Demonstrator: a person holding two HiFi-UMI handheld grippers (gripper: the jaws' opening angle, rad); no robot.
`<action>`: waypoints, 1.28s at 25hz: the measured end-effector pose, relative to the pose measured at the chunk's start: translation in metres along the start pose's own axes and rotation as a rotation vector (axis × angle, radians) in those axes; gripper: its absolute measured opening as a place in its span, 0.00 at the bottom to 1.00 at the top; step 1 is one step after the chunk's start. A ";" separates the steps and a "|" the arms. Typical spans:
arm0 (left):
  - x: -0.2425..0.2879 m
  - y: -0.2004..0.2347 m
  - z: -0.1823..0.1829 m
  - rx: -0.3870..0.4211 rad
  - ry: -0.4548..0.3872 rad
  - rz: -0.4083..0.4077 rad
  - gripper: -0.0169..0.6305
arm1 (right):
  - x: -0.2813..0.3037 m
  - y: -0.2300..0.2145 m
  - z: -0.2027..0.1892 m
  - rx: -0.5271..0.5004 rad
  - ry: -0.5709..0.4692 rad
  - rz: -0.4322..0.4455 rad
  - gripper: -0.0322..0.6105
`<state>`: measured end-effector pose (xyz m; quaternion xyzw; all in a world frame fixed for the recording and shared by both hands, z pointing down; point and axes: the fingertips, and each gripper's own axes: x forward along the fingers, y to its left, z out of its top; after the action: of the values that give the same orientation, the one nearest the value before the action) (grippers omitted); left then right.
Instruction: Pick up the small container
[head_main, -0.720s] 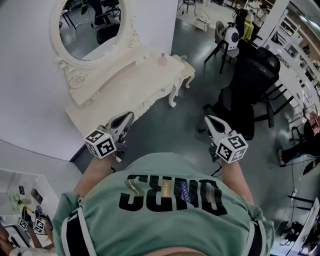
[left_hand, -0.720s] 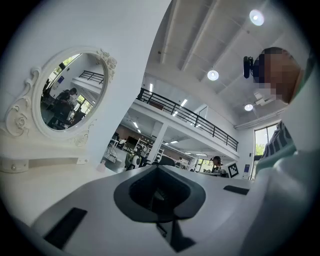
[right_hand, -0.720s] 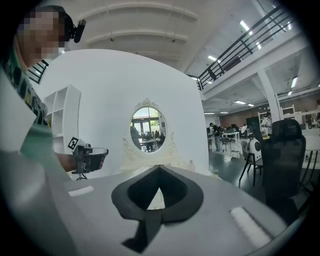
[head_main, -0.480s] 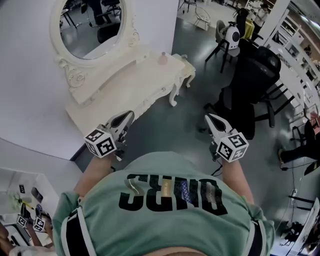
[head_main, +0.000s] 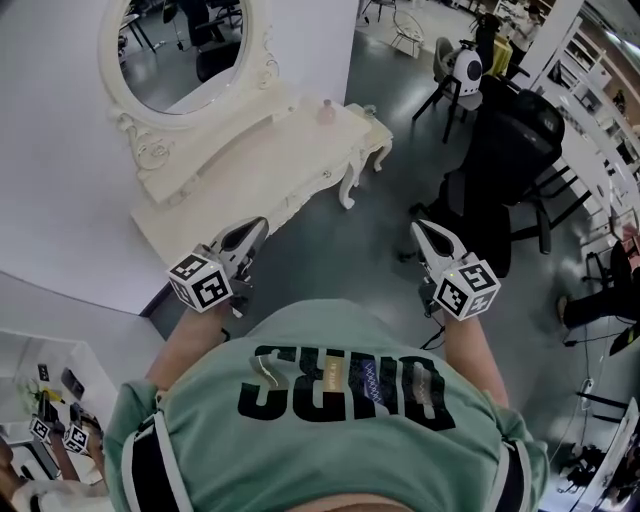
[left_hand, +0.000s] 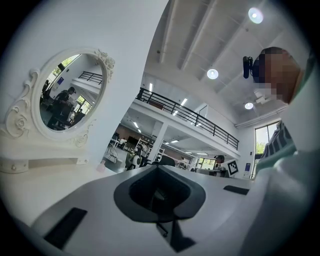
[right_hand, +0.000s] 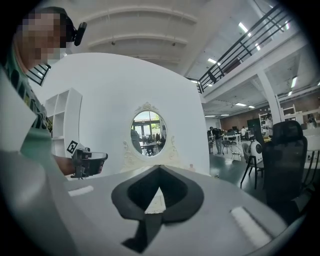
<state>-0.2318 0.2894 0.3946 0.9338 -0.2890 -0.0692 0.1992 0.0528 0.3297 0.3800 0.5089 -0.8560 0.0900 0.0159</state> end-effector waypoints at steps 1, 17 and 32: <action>0.002 -0.001 0.000 0.001 0.000 0.000 0.03 | -0.001 -0.002 0.000 0.000 -0.001 -0.001 0.06; 0.060 -0.068 -0.038 0.004 0.003 0.016 0.03 | -0.053 -0.054 0.003 -0.017 0.000 0.058 0.06; 0.115 -0.039 -0.044 -0.016 0.046 -0.024 0.03 | -0.023 -0.101 -0.007 0.012 0.020 0.026 0.06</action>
<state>-0.1071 0.2680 0.4168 0.9369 -0.2727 -0.0524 0.2126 0.1517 0.3040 0.3977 0.4969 -0.8617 0.1004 0.0202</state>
